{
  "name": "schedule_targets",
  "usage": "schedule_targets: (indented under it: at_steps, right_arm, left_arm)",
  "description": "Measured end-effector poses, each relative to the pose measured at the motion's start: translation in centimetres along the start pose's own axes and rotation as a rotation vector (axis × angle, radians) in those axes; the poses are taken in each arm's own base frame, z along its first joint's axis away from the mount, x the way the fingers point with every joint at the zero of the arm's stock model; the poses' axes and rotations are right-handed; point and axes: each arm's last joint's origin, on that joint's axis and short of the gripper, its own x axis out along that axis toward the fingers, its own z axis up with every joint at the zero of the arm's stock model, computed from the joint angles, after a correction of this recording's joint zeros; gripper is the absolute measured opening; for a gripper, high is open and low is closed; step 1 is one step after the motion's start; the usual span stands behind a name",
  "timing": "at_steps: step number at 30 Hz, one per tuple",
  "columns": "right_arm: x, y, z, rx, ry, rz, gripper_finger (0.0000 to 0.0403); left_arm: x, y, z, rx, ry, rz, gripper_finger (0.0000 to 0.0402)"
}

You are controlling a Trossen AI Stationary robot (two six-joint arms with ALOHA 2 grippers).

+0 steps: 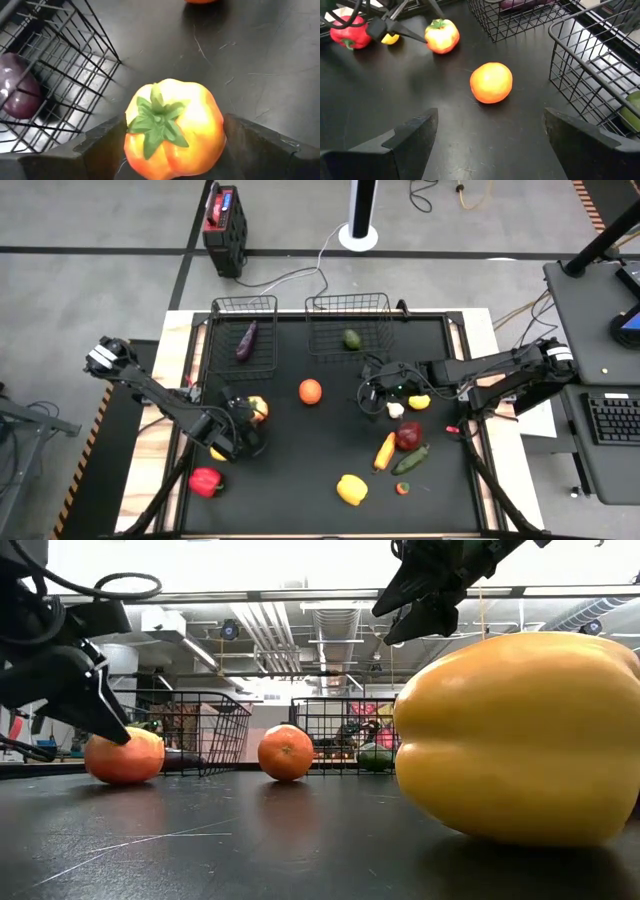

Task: Sort produce into baskets
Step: Put the orange tomato into the right black wire basket

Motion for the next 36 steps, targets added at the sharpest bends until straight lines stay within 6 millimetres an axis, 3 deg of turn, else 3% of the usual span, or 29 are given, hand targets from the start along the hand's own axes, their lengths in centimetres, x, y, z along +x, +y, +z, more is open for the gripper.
schedule_targets:
  at_steps: [9, 23, 36]
  right_arm:
    - [0.0, 0.0, 0.0, 0.0, 0.0, 0.0, 0.035]
    - [0.0, 0.0, -0.1, 0.0, 0.003, -0.001, 0.035]
    - [-0.1, 0.5, -0.3, -0.007, 0.008, 0.015, 0.035]
  left_arm:
    - [0.3, 0.0, -0.3, -0.028, -0.012, -0.005, 0.0298]
    - [-0.3, -0.8, 0.7, -0.031, -0.022, -0.069, 0.0164]
    - [-0.3, -0.9, 0.7, -0.018, -0.005, -0.084, 0.0078]
